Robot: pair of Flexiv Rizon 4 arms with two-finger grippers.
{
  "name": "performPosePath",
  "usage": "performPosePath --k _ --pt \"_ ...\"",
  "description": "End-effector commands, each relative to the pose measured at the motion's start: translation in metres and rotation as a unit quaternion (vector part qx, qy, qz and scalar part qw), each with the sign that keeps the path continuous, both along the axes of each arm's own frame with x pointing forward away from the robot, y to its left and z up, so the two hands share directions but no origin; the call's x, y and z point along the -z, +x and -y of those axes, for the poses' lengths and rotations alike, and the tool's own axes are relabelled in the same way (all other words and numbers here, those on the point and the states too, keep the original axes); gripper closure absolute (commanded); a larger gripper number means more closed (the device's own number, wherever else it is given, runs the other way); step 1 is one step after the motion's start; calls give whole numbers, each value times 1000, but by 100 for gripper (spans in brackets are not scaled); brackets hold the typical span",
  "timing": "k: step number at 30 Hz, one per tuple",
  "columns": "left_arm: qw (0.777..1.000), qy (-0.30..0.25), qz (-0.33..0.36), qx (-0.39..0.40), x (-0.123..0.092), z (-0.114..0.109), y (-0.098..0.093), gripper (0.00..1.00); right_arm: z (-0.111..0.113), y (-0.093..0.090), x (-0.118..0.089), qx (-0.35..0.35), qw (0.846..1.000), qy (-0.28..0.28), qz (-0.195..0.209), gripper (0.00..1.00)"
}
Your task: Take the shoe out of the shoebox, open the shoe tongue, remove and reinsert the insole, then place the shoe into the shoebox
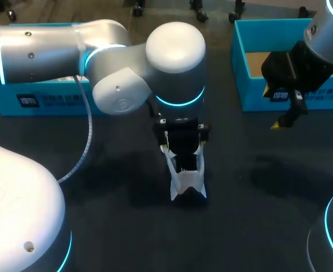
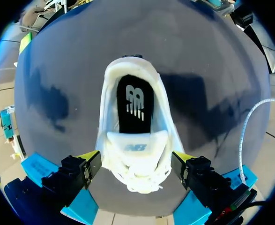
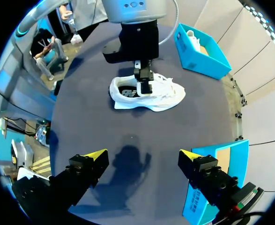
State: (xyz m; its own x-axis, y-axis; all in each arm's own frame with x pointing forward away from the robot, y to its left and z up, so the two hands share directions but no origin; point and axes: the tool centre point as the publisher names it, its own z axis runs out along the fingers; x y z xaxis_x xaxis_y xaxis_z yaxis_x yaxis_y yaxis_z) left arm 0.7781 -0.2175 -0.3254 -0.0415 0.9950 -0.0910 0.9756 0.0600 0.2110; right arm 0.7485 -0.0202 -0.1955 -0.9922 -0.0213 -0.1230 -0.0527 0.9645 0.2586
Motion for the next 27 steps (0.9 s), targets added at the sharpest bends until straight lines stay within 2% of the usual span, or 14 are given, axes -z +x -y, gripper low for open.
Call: performPosePath --k 1,6,9,10,13,20,21,27 --pt "1000 -4 1 -5 -7 1 9 0 -1 0 1 1 1000 -1 0 0" --pt "1000 -11 10 -9 -20 2 19 0 -1 0 1 1 1000 -1 0 0" --pt "1000 -17 13 -14 -26 2 24 36 -1 0 1 1 1000 -1 0 0" --pt "1000 -18 14 -14 -28 2 25 60 -1 0 1 1 1000 -1 0 0" --pt "1000 -21 16 -16 -31 2 27 80 -1 0 1 1 1000 -1 0 0" --pt "1000 -21 11 -16 -31 1 29 79 -1 0 1 1 1000 -1 0 0" --pt "1000 -20 11 -16 -30 1 29 76 -1 0 1 1 1000 -1 0 0" --pt "1000 -15 4 -13 -19 -1 19 75 -1 0 1 1 1000 -1 0 0"
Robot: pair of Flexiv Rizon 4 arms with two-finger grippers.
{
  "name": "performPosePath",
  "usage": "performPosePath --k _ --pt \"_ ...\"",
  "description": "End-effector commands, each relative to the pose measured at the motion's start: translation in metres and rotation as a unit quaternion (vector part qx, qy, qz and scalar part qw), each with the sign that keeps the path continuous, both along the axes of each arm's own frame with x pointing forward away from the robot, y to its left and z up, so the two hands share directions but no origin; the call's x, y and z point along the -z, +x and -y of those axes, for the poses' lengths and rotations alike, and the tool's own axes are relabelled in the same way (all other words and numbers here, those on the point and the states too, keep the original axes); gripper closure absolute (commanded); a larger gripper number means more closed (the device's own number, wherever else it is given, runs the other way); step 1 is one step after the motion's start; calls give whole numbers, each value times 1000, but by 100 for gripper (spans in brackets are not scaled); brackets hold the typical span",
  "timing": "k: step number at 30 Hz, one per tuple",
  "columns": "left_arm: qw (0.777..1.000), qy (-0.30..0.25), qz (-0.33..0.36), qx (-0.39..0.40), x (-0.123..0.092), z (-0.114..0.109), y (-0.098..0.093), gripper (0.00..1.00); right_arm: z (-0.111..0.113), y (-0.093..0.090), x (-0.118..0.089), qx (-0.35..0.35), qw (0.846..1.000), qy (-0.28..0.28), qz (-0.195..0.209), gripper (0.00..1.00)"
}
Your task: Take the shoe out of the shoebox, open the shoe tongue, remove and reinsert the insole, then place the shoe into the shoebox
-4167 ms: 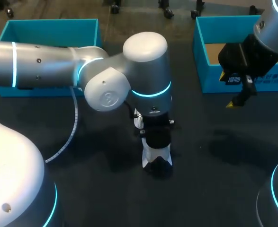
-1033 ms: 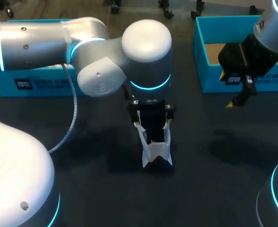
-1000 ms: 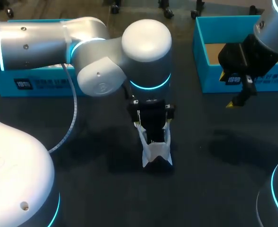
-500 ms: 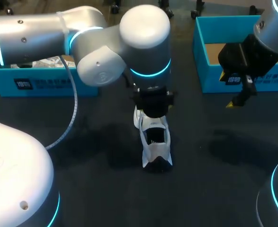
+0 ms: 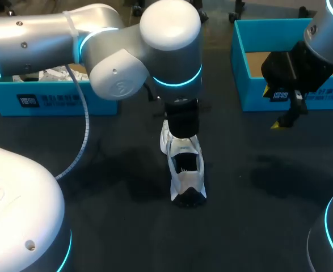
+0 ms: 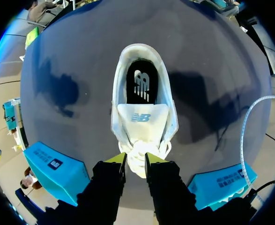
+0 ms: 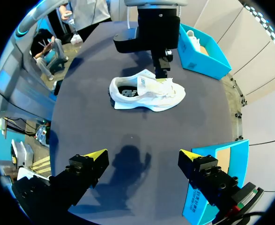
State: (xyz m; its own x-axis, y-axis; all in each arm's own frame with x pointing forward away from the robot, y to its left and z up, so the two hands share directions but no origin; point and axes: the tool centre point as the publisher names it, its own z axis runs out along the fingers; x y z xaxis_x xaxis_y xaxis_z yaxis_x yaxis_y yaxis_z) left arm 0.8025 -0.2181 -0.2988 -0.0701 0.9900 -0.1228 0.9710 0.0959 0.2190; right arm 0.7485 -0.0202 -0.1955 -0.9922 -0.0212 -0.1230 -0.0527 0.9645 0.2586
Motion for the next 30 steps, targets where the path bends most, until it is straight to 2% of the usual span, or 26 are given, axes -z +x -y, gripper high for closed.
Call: performPosePath --k 1,5,15,19,25,30 --pt "1000 1 -2 3 10 -2 -7 75 -1 0 1 1 1000 -1 0 0" --pt "1000 6 -4 4 22 -1 -14 73 -1 0 1 1 1000 -1 0 0" --pt "1000 5 -11 -7 44 3 -22 76 -1 0 1 1 1000 -1 0 0" --pt "1000 3 -14 -12 43 4 -23 73 -1 0 1 1 1000 -1 0 0" --pt "1000 -9 -11 -25 29 3 -21 65 -1 0 1 1 1000 -1 0 0" --pt "999 -12 -21 -46 39 4 -29 64 -1 0 1 1 1000 -1 0 0"
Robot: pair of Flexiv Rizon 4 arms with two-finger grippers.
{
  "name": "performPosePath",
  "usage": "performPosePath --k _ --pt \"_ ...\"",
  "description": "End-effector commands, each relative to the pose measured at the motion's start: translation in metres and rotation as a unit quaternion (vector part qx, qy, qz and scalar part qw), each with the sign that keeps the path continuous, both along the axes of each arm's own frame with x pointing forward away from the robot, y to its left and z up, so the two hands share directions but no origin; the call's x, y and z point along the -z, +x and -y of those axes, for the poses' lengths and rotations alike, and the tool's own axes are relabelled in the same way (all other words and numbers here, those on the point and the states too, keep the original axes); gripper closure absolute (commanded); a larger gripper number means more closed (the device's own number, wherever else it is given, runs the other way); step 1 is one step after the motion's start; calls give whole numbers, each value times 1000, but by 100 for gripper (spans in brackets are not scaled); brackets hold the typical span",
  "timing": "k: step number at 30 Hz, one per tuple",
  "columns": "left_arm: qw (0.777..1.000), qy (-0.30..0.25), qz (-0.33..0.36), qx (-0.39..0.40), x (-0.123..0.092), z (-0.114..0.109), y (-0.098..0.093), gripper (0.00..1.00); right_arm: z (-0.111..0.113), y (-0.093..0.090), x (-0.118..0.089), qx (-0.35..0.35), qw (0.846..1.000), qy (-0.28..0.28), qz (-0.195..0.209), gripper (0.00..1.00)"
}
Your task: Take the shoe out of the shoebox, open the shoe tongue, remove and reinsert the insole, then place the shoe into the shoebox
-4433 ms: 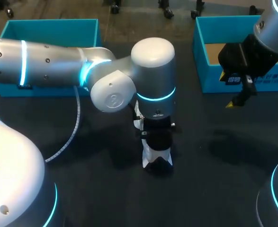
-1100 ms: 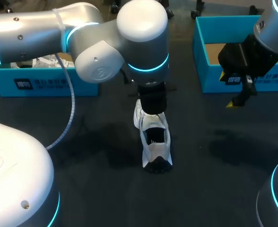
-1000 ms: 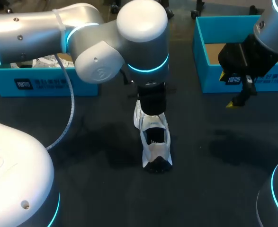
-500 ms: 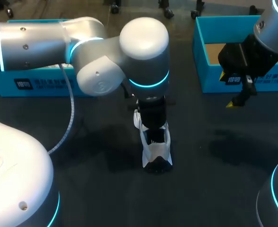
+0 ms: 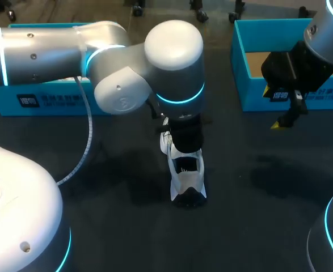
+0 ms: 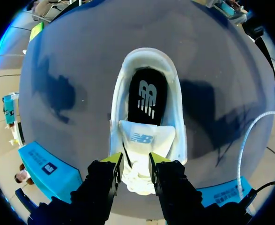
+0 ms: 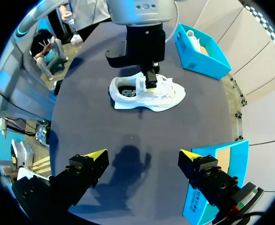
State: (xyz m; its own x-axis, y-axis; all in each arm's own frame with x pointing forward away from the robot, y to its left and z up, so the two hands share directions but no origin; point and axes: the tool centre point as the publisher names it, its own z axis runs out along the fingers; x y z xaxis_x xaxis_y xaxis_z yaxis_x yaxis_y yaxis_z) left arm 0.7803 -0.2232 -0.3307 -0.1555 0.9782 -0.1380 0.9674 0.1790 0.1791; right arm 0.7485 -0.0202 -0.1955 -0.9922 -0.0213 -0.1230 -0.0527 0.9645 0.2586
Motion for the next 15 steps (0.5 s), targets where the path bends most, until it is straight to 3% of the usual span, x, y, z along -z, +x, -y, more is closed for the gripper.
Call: performPosePath --k 1,7,13,15 --pt "1000 -3 -2 -11 9 -2 -8 65 -1 0 1 1 1000 -1 0 0" --pt "1000 -1 -10 -14 16 -4 -17 64 -1 0 1 1 1000 -1 0 0" --pt "999 1 12 -45 -4 -10 -12 55 -1 0 1 1 1000 -1 0 0" --pt "996 -20 -17 -90 -12 -14 -11 54 -1 0 1 1 1000 -1 0 0"
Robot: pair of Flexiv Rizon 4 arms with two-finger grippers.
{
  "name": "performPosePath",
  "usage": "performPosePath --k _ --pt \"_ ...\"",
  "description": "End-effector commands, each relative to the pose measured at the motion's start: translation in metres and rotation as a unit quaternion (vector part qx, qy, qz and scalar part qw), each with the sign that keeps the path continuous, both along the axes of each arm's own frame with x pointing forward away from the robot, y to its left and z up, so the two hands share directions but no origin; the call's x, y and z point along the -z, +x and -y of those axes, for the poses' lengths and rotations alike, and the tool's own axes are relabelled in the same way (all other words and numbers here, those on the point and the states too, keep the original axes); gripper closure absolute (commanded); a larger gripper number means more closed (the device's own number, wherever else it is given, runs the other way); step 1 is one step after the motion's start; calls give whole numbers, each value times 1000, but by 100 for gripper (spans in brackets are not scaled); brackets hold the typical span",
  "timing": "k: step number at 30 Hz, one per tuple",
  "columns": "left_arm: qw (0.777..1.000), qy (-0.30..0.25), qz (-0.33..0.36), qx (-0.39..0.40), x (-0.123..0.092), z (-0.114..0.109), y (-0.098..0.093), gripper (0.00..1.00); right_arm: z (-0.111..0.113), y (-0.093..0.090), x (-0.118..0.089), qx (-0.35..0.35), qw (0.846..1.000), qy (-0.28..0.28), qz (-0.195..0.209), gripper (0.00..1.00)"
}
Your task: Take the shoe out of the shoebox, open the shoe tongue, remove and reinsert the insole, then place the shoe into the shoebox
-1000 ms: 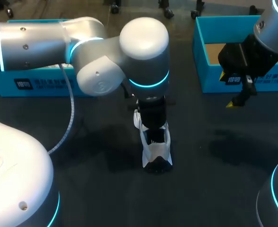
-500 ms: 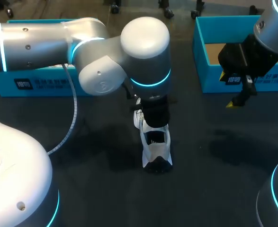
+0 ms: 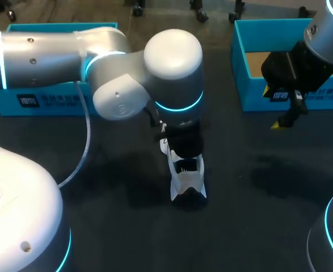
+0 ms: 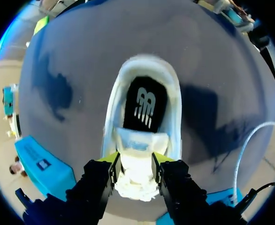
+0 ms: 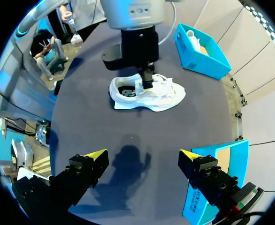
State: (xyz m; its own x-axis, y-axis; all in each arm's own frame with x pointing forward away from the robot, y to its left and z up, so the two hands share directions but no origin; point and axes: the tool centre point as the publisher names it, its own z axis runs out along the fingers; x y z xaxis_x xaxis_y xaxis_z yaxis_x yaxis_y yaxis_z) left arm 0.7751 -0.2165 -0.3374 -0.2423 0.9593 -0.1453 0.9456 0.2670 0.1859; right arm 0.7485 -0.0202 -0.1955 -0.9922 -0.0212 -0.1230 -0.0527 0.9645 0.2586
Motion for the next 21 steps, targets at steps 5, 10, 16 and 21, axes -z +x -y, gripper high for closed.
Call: performPosePath --k 5,10,16,21 --pt "990 -36 -38 -131 -27 -14 -12 0 -1 0 1 1 1000 -1 0 0" --pt "985 -52 -46 -160 -37 -19 -19 0 -1 0 1 1 1000 -1 0 0" --pt "985 -52 -46 -160 -37 -19 -19 0 -1 0 1 1 1000 -1 0 0" --pt "985 -52 -46 -160 -37 -19 -19 0 -1 0 1 1 1000 -1 0 0"
